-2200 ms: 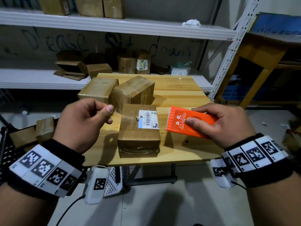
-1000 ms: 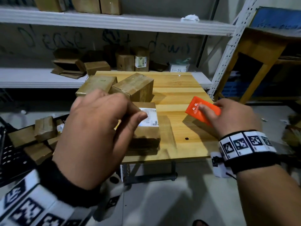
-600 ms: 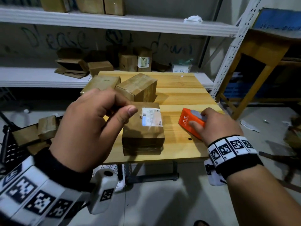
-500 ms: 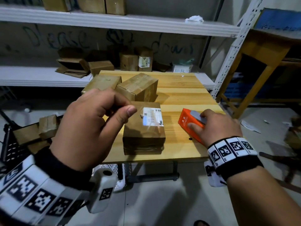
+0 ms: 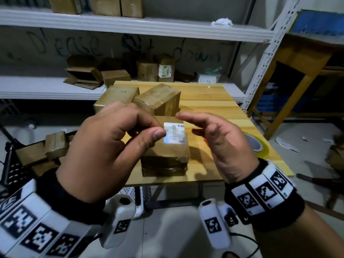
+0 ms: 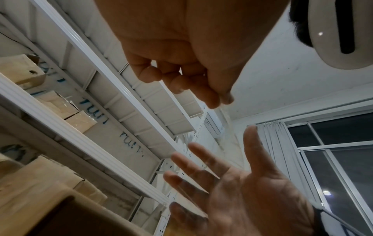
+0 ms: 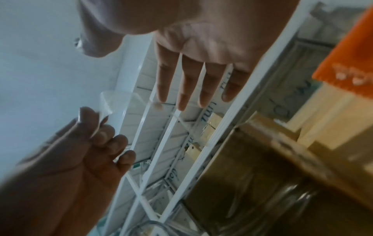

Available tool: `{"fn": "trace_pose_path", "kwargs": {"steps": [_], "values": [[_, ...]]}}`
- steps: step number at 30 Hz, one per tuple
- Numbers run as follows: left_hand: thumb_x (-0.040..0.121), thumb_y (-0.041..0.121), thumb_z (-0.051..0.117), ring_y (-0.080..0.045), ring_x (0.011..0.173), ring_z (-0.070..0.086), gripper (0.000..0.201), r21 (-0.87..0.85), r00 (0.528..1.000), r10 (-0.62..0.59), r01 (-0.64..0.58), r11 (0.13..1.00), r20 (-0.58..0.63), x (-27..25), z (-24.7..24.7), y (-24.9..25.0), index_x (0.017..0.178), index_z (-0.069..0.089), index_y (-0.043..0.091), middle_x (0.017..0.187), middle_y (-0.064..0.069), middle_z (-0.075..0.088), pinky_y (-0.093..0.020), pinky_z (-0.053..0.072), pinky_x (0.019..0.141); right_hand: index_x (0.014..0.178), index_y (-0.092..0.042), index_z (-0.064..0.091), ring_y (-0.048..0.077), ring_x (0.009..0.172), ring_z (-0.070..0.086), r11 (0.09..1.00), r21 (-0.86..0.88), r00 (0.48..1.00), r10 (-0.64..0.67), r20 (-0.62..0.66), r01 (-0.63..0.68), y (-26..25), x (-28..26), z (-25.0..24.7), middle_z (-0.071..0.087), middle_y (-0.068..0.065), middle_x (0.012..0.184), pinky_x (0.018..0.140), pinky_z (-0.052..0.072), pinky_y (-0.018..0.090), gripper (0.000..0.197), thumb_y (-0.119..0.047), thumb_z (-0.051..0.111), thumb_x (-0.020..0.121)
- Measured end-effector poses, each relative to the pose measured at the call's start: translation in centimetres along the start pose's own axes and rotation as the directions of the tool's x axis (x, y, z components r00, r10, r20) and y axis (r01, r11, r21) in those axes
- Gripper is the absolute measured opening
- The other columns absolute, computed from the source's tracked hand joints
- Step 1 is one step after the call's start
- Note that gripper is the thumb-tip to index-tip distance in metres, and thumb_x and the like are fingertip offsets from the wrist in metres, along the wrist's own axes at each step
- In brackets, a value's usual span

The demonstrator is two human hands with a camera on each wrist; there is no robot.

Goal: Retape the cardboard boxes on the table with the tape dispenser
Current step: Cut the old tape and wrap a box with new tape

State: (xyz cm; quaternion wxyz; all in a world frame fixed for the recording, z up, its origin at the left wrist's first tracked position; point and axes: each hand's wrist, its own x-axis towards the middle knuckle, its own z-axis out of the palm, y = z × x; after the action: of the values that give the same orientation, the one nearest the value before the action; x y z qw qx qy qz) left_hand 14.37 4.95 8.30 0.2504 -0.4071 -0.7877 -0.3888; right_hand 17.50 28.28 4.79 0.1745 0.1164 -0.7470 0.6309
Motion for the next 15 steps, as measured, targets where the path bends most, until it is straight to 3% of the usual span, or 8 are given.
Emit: {"fn": "trace_pose_path", "kwargs": {"steps": [2, 4, 8, 12, 15], "values": [[0.097, 0.030, 0.066, -0.014, 0.082, 0.064, 0.008, -0.010, 1.000, 0.005, -0.005, 1.000, -0.005, 0.0, -0.1, 0.1, 0.093, 0.069, 0.024, 0.086, 0.014, 0.067, -0.032, 0.048, 0.070, 0.107, -0.016, 0.077, 0.017, 0.124, 0.066, 0.998, 0.070, 0.999, -0.003, 0.040, 0.000, 0.4, 0.2, -0.1, 0.076, 0.005, 0.123, 0.102, 0.050, 0.033, 0.076, -0.083, 0.062, 0.073], [0.097, 0.029, 0.066, -0.014, 0.081, 0.064, 0.008, -0.014, 0.999, -0.018, 0.017, 1.000, -0.030, 0.0, -0.3, -0.1, 0.093, 0.069, 0.023, 0.086, 0.013, 0.068, -0.029, 0.048, 0.071, 0.096, -0.013, 0.079, 0.020, 0.116, 0.071, 0.990, 0.143, 0.996, 0.003, 0.084, -0.015, 0.7, 0.2, -0.5, 0.079, 0.009, 0.113, 0.096, 0.054, 0.029, 0.059, -0.068, 0.073, 0.076], [0.097, 0.030, 0.066, -0.015, 0.079, 0.066, 0.013, -0.035, 0.992, -0.094, 0.091, 0.995, -0.090, 0.0, -0.2, -1.1, 0.091, 0.070, 0.019, 0.082, 0.010, 0.070, -0.024, 0.049, 0.070, 0.082, -0.018, 0.082, 0.022, 0.090, 0.072, 0.965, 0.227, 0.984, 0.099, 0.148, -0.131, 1.5, 0.1, -1.4, 0.079, 0.010, 0.090, 0.083, 0.059, 0.031, 0.034, -0.048, 0.089, 0.070], [0.097, 0.031, 0.067, -0.014, 0.077, 0.066, 0.014, -0.062, 0.981, -0.149, 0.142, 0.988, -0.121, 0.1, -0.2, -2.2, 0.090, 0.070, 0.019, 0.075, 0.007, 0.069, -0.021, 0.048, 0.069, 0.074, -0.016, 0.077, 0.026, 0.076, 0.068, 0.926, 0.323, 0.980, 0.169, 0.103, -0.194, 2.0, 0.2, -1.8, 0.074, 0.014, 0.079, 0.068, 0.053, 0.028, 0.035, -0.044, 0.095, 0.063], [0.098, 0.029, 0.069, -0.010, 0.073, 0.064, 0.013, -0.106, 0.967, -0.218, 0.205, 0.973, -0.132, 0.2, 0.0, -3.1, 0.090, 0.070, 0.018, 0.076, 0.007, 0.070, -0.015, 0.045, 0.065, 0.071, -0.018, 0.077, 0.024, 0.069, 0.067, 0.894, 0.390, 0.973, 0.228, 0.022, -0.219, 2.2, 0.4, -1.8, 0.074, 0.010, 0.075, 0.063, 0.049, 0.031, 0.022, -0.034, 0.091, 0.065]]}}
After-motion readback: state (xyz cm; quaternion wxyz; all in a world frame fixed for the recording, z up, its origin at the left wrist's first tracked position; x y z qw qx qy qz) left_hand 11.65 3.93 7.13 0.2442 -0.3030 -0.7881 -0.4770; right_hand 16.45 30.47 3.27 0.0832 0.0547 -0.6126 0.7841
